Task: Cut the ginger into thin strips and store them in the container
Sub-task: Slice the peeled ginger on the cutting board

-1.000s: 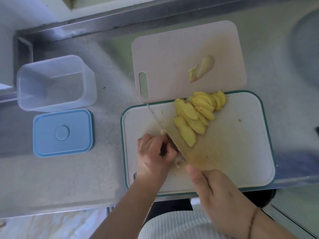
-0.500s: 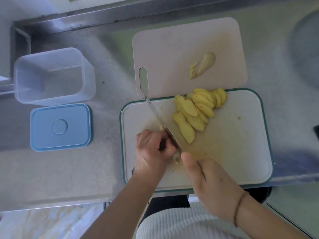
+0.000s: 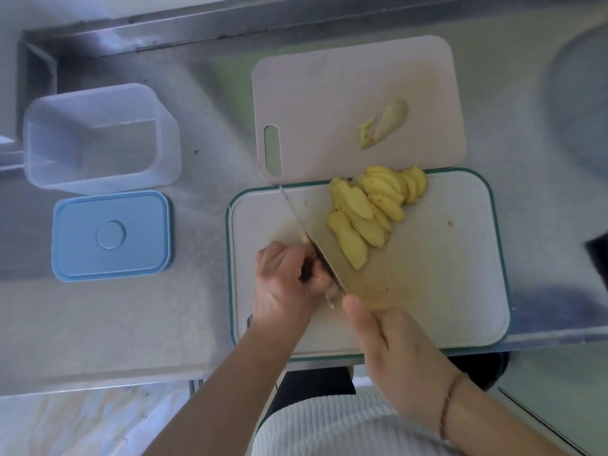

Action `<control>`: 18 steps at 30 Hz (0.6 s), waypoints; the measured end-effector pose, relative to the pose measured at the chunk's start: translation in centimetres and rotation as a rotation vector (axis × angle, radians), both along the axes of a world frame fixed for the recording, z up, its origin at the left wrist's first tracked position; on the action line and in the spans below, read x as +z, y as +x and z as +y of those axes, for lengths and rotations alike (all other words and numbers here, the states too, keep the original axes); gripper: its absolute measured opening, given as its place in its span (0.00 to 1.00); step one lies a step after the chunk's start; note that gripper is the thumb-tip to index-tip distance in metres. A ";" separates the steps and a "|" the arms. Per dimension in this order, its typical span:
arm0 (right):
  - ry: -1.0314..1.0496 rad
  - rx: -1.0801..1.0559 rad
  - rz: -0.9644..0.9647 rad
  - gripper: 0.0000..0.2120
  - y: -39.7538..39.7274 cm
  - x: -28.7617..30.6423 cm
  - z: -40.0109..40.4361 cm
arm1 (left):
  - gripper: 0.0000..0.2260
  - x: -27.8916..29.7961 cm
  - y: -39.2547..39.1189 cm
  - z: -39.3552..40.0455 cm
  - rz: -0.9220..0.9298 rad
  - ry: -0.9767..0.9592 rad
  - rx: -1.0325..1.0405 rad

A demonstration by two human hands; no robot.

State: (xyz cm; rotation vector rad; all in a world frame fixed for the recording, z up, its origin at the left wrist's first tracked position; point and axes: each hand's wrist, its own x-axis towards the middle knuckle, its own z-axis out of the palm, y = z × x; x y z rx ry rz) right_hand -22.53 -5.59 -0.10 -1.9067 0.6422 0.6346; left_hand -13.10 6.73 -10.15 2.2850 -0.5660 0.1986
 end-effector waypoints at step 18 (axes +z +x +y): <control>0.007 -0.023 -0.023 0.29 0.3 -1.0 0.0 | 0.07 0.5 -0.2 0.4 0.037 -0.022 -0.013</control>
